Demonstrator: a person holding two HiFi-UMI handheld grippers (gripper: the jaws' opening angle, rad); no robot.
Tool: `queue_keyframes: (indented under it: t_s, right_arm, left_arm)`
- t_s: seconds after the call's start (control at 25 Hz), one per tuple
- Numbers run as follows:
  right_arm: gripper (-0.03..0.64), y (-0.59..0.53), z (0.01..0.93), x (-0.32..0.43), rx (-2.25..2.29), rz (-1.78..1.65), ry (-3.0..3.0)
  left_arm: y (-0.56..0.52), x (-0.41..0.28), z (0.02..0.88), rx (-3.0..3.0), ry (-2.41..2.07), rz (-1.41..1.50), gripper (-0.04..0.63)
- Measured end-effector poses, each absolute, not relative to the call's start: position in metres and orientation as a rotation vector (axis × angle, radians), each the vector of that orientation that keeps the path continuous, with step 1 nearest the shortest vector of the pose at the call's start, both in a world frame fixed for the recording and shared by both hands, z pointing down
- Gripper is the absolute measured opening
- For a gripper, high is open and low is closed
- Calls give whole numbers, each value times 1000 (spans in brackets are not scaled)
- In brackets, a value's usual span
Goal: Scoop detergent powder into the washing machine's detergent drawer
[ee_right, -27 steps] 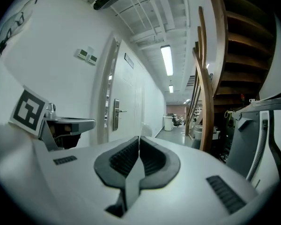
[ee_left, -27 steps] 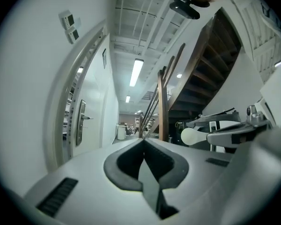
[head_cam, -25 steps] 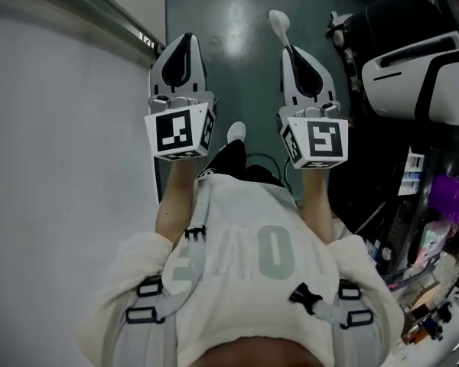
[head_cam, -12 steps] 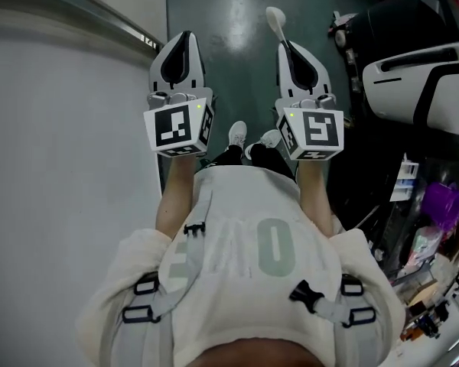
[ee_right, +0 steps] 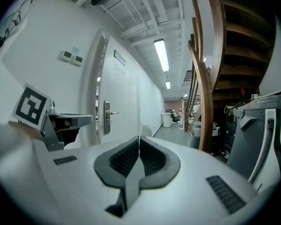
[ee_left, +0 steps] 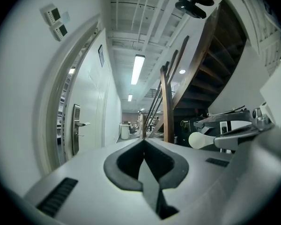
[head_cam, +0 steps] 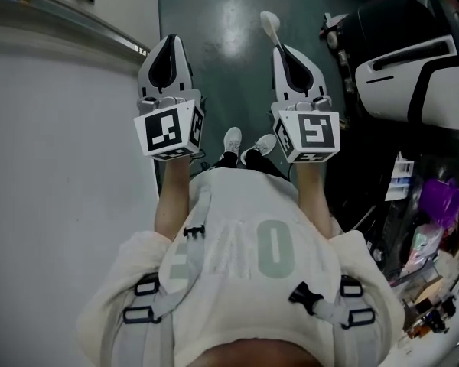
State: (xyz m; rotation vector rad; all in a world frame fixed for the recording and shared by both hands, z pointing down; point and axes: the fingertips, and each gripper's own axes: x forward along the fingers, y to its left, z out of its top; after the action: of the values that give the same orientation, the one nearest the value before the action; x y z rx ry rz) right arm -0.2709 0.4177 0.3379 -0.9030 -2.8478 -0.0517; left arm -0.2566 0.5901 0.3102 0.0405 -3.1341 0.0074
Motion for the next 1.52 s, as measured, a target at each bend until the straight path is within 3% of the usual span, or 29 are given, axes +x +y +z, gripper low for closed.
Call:
queue_keyframes:
  t_s: [0.24, 0.76, 1.2, 1.52]
  right_arm:
    - [9, 377, 328, -260, -819, -11, -2892]
    - [9, 152, 314, -223, -114, 9, -3060]
    - [9, -24, 312, -90, 685, 31, -3022]
    - [9, -95, 312, 3, 1146, 42, -2887]
  left_arm:
    - [563, -259, 303, 85, -3141, 70, 20]
    - [303, -294, 285, 903, -3078, 28, 20]
    - [68, -208, 274, 1719, -2754, 15, 20]
    - [-41, -134, 275, 2129, -2438, 31, 20]
